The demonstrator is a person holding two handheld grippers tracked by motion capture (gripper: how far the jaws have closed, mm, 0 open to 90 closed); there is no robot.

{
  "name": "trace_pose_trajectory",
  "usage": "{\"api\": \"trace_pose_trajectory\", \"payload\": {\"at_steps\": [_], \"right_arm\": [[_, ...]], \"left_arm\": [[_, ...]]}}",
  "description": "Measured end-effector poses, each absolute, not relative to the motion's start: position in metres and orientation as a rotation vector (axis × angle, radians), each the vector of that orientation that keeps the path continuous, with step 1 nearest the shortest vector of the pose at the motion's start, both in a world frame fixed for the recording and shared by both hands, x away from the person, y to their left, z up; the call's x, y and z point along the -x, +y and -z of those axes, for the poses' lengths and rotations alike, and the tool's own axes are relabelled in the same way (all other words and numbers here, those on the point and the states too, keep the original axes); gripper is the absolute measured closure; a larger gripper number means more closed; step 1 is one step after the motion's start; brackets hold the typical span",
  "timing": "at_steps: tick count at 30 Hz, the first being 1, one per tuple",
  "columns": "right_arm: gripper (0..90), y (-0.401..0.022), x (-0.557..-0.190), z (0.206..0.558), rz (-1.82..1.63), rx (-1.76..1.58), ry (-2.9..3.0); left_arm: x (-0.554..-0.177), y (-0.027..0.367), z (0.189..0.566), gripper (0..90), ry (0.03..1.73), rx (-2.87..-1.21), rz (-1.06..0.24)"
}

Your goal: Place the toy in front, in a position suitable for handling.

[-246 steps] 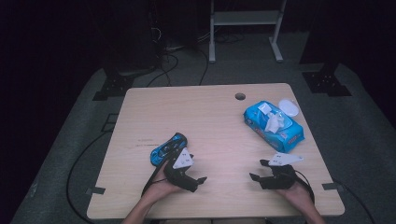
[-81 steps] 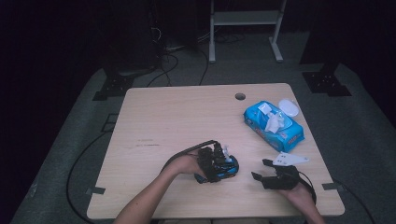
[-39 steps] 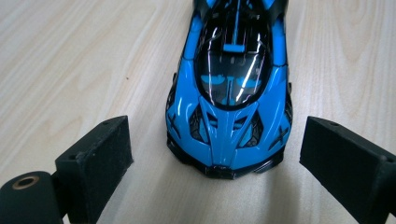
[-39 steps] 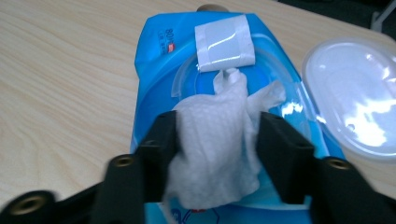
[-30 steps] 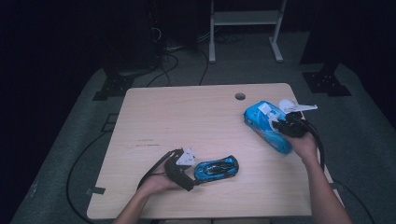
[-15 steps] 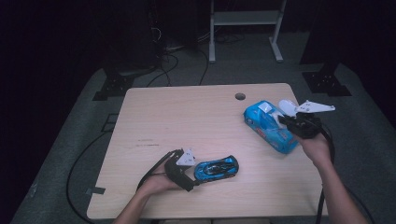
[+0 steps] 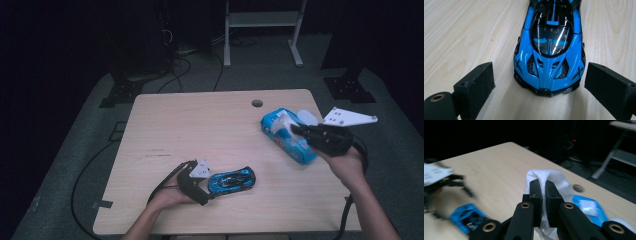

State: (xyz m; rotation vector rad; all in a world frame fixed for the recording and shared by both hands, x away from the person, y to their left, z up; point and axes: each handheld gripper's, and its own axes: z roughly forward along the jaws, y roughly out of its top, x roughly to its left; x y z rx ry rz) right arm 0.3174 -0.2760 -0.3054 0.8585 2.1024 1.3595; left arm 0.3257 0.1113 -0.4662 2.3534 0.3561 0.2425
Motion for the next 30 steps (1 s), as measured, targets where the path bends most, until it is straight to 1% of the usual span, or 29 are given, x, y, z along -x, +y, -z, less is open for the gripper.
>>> {"api": "trace_pose_trajectory", "payload": {"at_steps": [6,7,8,11,13,14,17,18,21,26,27,29,30], "right_arm": [[85.7,-0.241,-0.281,0.317,-1.460,-0.749,2.248],[85.7,-0.241,-0.281,0.317,-1.460,-0.749,2.248],[85.7,-0.231,-0.273,0.322,-1.493,-0.722,2.300],[85.5,-0.217,-0.268,0.334,-1.501,-0.697,2.419],[85.3,-0.213,-0.269,0.339,-1.478,-0.690,2.476],[85.2,-0.206,-0.274,0.350,-1.409,-0.709,2.557],[84.6,-0.198,-0.288,0.369,-1.347,-0.762,2.649],[84.6,-0.198,-0.288,0.369,-1.347,-0.762,2.649],[83.0,-0.186,-0.305,0.389,-1.259,-0.796,2.708],[75.5,-0.170,-0.320,0.405,-1.157,-0.793,2.738],[75.5,-0.170,-0.320,0.405,-1.157,-0.793,2.738],[71.2,-0.165,-0.326,0.411,-1.160,-0.790,2.739],[70.9,-0.163,-0.330,0.415,-1.169,-0.808,2.731]], "left_arm": [[-0.324,0.109,0.466,8.3,0.334,-2.360,-0.254],[-0.324,0.109,0.466,8.4,0.334,-2.360,-0.254],[-0.323,0.107,0.467,8.4,0.335,-2.359,-0.251],[-0.323,0.107,0.467,8.4,0.327,-2.362,-0.253],[-0.323,0.106,0.467,8.4,0.322,-2.365,-0.256],[-0.323,0.106,0.467,8.4,0.326,-2.362,-0.254],[-0.323,0.106,0.467,8.4,0.325,-2.360,-0.258],[-0.323,0.106,0.467,8.4,0.325,-2.360,-0.258],[-0.324,0.107,0.467,8.5,0.332,-2.358,-0.256],[-0.324,0.106,0.467,8.5,0.334,-2.352,-0.254],[-0.324,0.106,0.467,8.5,0.334,-2.352,-0.254],[-0.323,0.106,0.467,8.5,0.331,-2.352,-0.255],[-0.323,0.106,0.467,8.5,0.329,-2.353,-0.257]]}}
